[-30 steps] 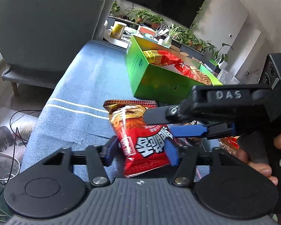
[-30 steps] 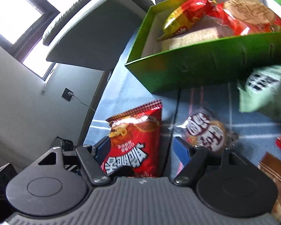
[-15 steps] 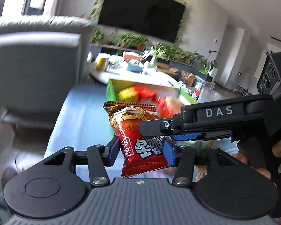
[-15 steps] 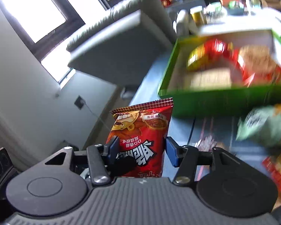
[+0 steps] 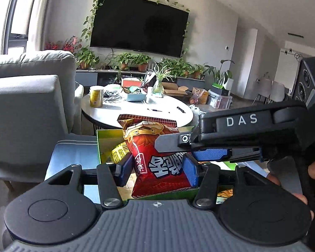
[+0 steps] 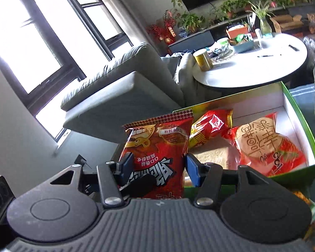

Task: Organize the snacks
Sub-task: 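Lift the red lettered bag with both grippers over the green box, then lower the red lettered bag into the green box and open both grippers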

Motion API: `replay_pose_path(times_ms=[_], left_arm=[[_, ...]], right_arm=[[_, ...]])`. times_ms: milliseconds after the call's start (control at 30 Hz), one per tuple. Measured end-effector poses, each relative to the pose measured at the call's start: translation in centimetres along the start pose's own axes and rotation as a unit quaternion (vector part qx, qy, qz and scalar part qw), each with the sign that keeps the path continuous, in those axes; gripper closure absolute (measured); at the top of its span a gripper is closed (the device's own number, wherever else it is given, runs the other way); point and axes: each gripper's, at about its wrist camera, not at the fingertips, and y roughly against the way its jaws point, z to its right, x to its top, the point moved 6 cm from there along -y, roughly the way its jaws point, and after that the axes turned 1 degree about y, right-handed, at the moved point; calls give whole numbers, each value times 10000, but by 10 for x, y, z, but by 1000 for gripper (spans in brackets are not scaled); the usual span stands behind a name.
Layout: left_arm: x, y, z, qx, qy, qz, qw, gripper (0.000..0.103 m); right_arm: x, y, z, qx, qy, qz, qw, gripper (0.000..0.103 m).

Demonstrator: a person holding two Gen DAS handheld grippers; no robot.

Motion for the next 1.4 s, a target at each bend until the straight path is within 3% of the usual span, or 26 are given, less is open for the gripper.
replay_pose_path(times_ms=[733, 900, 1100, 1400], left_arm=[[-21, -52, -15, 189, 218, -524, 9982, 54], [-24, -53, -22, 405, 197, -564, 9974, 47], [-25, -34, -28, 506, 304, -443, 9973, 44], [-27, -7, -16, 434, 378, -356, 9977, 42]], right_arm=[[6, -51, 44, -114, -493, -431, 9978, 43], [4, -56, 45, -127, -475, -489, 9976, 43], [11, -41, 49, -215, -493, -308, 9981, 43], [18, 13, 52, -311, -284, -13, 9991, 43]])
